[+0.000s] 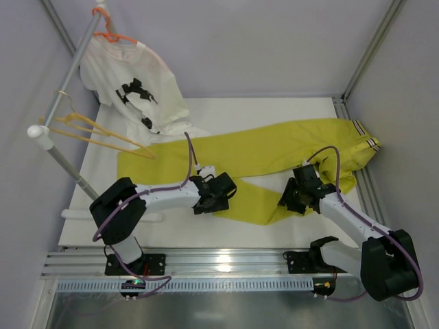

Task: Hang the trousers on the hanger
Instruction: Fold the trousers

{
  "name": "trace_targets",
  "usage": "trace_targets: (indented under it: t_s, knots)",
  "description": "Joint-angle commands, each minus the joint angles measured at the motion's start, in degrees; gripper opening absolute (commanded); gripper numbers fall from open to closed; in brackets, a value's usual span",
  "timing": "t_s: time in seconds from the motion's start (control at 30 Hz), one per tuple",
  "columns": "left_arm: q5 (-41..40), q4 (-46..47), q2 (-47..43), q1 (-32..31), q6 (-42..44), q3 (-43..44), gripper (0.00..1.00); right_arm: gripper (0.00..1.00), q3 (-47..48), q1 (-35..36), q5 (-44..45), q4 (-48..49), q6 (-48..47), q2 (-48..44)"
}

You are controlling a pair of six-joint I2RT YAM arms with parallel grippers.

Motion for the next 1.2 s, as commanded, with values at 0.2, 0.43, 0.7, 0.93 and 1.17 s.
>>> trace_targets:
  t_s: [0.2,0.43,0.7,0.93,1.17]
  knots:
    - [3.09,0.6,3.54,-1.23,-3.55,0.17,0.67,0.04,1.1,3.47,-1.33,3.91,2.59,-4.64]
    - [-7.97,-13.36,-2.7,-1.67,-4.25,3.78,0.68,0.04,8.39,6.02,0.6,-0.14,4.87,-10.45]
    - [-4.29,-8.55,-6.68,-4.75,-6.35,0.44,0.73,0.1,11.48,6.29,9.47,-4.8,4.52,-10.8]
    - [-3.59,-5.21,1.23,-4.75,-7.06,3.34,0.73,0.15,7.36,6.29,7.54,-2.08,4.61,-12.29]
    - [-4.02,-8.09,8.26,-4.84,-6.53,6.77,0.54,0.21,4.98,6.29,8.51,-0.76,3.65,-11.16]
